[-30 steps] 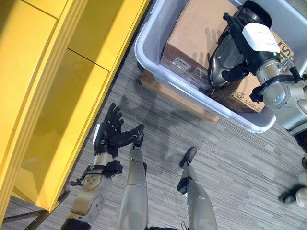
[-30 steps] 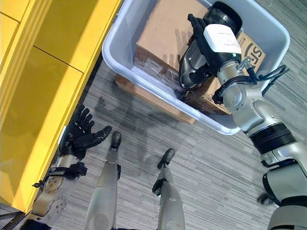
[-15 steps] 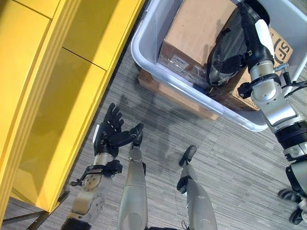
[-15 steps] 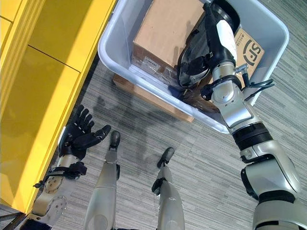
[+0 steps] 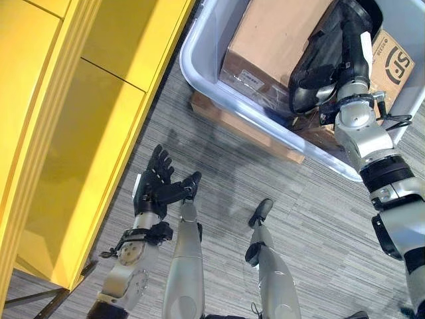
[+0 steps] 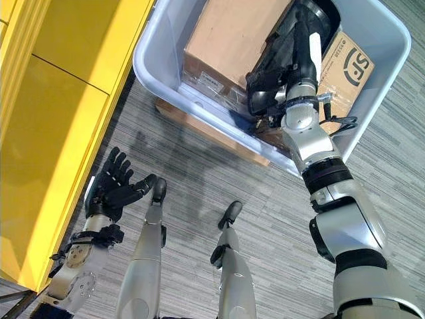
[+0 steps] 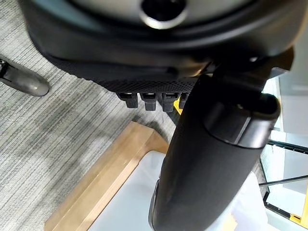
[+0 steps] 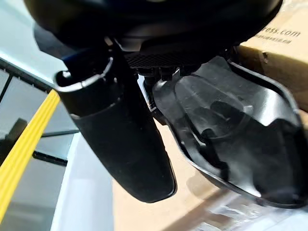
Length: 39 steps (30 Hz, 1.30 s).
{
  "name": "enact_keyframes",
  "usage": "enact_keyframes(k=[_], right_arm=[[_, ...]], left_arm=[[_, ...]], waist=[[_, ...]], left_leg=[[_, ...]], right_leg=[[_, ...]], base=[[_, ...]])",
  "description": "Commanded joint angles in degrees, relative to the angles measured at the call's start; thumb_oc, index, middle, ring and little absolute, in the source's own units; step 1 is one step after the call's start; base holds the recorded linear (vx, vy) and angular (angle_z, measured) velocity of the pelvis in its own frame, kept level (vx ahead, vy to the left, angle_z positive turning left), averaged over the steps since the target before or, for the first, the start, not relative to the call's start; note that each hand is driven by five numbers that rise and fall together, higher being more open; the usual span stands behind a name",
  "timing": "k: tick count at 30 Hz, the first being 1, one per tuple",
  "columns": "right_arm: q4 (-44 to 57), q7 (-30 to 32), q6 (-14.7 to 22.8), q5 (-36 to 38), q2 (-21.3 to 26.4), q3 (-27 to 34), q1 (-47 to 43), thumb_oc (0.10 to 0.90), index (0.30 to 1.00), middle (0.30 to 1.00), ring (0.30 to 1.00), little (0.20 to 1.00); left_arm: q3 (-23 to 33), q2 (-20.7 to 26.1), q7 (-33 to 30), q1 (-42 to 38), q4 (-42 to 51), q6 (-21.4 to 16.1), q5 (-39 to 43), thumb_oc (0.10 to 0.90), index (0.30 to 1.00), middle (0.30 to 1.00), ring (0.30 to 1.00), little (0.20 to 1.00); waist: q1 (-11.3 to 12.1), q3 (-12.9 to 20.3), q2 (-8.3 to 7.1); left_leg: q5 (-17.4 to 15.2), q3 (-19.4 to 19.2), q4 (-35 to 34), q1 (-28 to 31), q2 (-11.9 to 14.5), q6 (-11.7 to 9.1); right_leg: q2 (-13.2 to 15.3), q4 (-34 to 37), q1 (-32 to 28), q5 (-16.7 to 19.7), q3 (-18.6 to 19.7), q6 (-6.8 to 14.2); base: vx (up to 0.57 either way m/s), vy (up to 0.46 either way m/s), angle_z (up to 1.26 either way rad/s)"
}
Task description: Move parts from the plastic box to the shelf.
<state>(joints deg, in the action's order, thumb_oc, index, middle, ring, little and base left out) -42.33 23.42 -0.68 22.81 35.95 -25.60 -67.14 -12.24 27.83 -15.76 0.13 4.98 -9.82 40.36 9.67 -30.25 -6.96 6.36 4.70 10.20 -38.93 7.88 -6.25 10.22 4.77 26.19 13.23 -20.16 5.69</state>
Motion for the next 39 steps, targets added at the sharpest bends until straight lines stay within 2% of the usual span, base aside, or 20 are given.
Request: enact_keyframes(k=[1, 12, 20, 21, 22, 23, 24, 25, 26, 27, 28, 36, 39], right_arm=[[-0.39, 3.68, 5.5, 2.5, 3.89, 2.22, -10.62, 0.9, 1.0, 1.0, 1.0, 1.0], [-6.38, 3.78, 5.97, 5.19, 3.66, 1.0, -14.17, 0.9, 1.0, 1.0, 1.0, 1.0], [-8.36, 1.97, 5.92, 5.56, 2.74, -1.04, -15.07, 0.9, 1.0, 1.0, 1.0, 1.0], [-8.69, 1.67, 5.74, 5.44, 2.5, -1.55, -14.82, 0.9, 1.0, 1.0, 1.0, 1.0], [-8.28, 1.4, 5.89, 5.36, 2.57, -1.78, -15.0, 0.9, 1.0, 1.0, 1.0, 1.0], [-7.16, 0.45, 5.91, 5.21, 2.46, -2.46, -14.53, 0.9, 1.0, 1.0, 1.0, 1.0], [-7.05, 0.48, 5.91, 5.18, 2.59, -2.35, -14.7, 0.9, 1.0, 1.0, 1.0, 1.0], [-5.84, -0.02, 5.83, 4.5, 2.8, -3.28, -14.33, 0.9, 1.0, 1.0, 1.0, 1.0], [-5.78, 0.02, 5.85, 4.47, 2.92, -3.18, -14.54, 0.9, 1.0, 1.0, 1.0, 1.0], [-5.23, -0.56, 5.91, 4.45, 3.06, -3.62, -14.36, 0.9, 1.0, 1.0, 1.0, 1.0], [-5.09, -1.44, 5.74, 4.08, 2.87, -4.67, -14.22, 0.9, 1.0, 1.0, 1.0, 1.0], [-2.02, -3.35, 5.39, 0.47, 3.27, -8.83, -15.3, 0.9, 1.0, 1.0, 1.0, 1.0], [-0.49, -4.07, 5.94, 1.58, 3.36, -9.15, -15.18, 0.9, 1.0, 1.0, 1.0, 1.0]], left_arm=[[0.64, 0.2, -0.31, 0.35, 7.51, -3.28, 1.91, 0.9, 1.0, 1.0, 1.0, 1.0], [-0.35, 0.16, -0.78, -0.47, 7.53, -3.91, 2.19, 0.9, 1.0, 1.0, 1.0, 1.0], [-0.6, 0.04, -0.72, -0.78, 7.64, -4.5, 2.33, 0.9, 1.0, 1.0, 1.0, 1.0], [-0.74, 0.01, -0.73, -0.56, 7.56, -4.51, 2.36, 0.9, 1.0, 1.0, 1.0, 1.0], [-0.72, 0.01, -0.66, -0.84, 7.59, -4.52, 2.37, 0.9, 1.0, 1.0, 1.0, 1.0], [-0.8, -0.2, -0.61, -0.71, 7.41, -4.57, 2.39, 0.9, 1.0, 1.0, 1.0, 1.0], [-0.74, -0.16, -0.59, -0.94, 7.48, -4.59, 2.37, 0.9, 1.0, 1.0, 1.0, 1.0], [-0.72, -0.12, -0.42, -0.66, 7.35, -4.74, 2.25, 0.9, 1.0, 1.0, 1.0, 1.0], [-0.65, -0.07, -0.4, -0.9, 7.44, -4.76, 2.23, 0.9, 1.0, 1.0, 1.0, 1.0], [-0.53, -0.09, -0.34, -0.79, 7.36, -4.85, 2.28, 0.9, 1.0, 1.0, 1.0, 1.0], [-0.55, -0.07, -0.28, -0.31, 7.15, -4.97, 2.36, 0.9, 1.0, 1.0, 1.0, 1.0], [-0.46, -0.14, 0.01, 0.2, 6.85, -5.3, 3.07, 0.9, 1.0, 1.0, 1.0, 1.0], [-0.33, -0.24, 0.31, 0.4, 6.6, -5.31, 3.52, 0.9, 1.0, 1.0, 1.0, 1.0]], waist=[[0.5, 0.46, 0.33], [0.96, 0.46, 0.86], [1.74, 0.46, 0.68], [1.82, 0.46, 0.51], [1.9, 0.46, 0.61], [1.88, 0.46, 0.37], [1.93, 0.46, 0.51], [1.98, 0.46, 0.23], [2.04, 0.46, 0.36], [2.15, 0.46, 0.29], [2.3, 0.46, 0.06], [2.67, 0.46, -0.55], [2.8, 0.46, -0.67]], left_leg=[[0.39, -4.69, -1.42, -1.04, -0.29, 2.38], [0.43, -4.07, -1.18, -3.08, -1.07, 2.52], [0.5, -3.68, -1.15, -3.91, -1.4, 2.58], [-0.89, -3.33, -1.13, -2.93, -1.41, 2.06], [0.44, -3.6, -1.07, -4.09, -1.45, 2.59], [-0.9, -3.23, -1.13, -3.09, -1.45, 2.06], [0.46, -3.52, -1.11, -4.15, -1.5, 2.58], [-0.91, -3.1, -1.15, -3.07, -1.52, 2.05], [0.44, -3.39, -1.13, -4.14, -1.56, 2.57], [0.45, -3.31, -1.11, -4.23, -1.57, 2.59], [-0.91, -2.9, -1.03, -3.4, -1.56, 2.03], [-1.01, -2.65, -0.68, -4.02, -1.54, 2.05], [-1.04, -2.56, -0.73, -3.91, -1.62, 2.08]], right_leg=[[1.52, -6.47, -11.13, -13.5, 2.47, 3.75], [1.47, -6.11, -10.34, -13.33, 1.66, 4.02], [1.36, -5.74, -10.33, -13.18, 1.13, 4.14], [1.3, -5.72, -11.33, -14.02, 1.58, 4.35], [1.3, -5.61, -10.42, -13.12, 1.11, 4.22], [1.25, -5.61, -11.31, -13.93, 1.52, 4.43], [1.28, -5.55, -10.39, -13.08, 1.07, 4.27], [1.18, -5.53, -11.4, -14.03, 1.43, 4.43], [1.21, -5.47, -10.47, -13.18, 0.99, 4.27], [1.22, -5.45, -10.52, -13.26, 0.85, 4.24], [1.17, -5.5, -11.44, -14.17, 1.17, 4.39], [0.97, -5.46, -11.44, -14.31, 0.84, 4.34], [0.88, -5.34, -11.62, -14.34, 0.69, 4.38]], base=[[0.0, 0.0, 0.0], [0.0, 0.001, 0.01], [0.01, -0.004, 0.0], [0.02, 0.0, 0.04], [0.07, -0.029, 0.05], [-0.05, 0.034, 0.05], [0.07, -0.032, 0.03], [-0.04, 0.029, 0.03], [0.0, 0.0, 0.0], [0.0, 0.0, 0.0], [0.08, -0.046, 0.02], [0.01, -0.005, 0.0], [0.0, 0.0, 0.0]])
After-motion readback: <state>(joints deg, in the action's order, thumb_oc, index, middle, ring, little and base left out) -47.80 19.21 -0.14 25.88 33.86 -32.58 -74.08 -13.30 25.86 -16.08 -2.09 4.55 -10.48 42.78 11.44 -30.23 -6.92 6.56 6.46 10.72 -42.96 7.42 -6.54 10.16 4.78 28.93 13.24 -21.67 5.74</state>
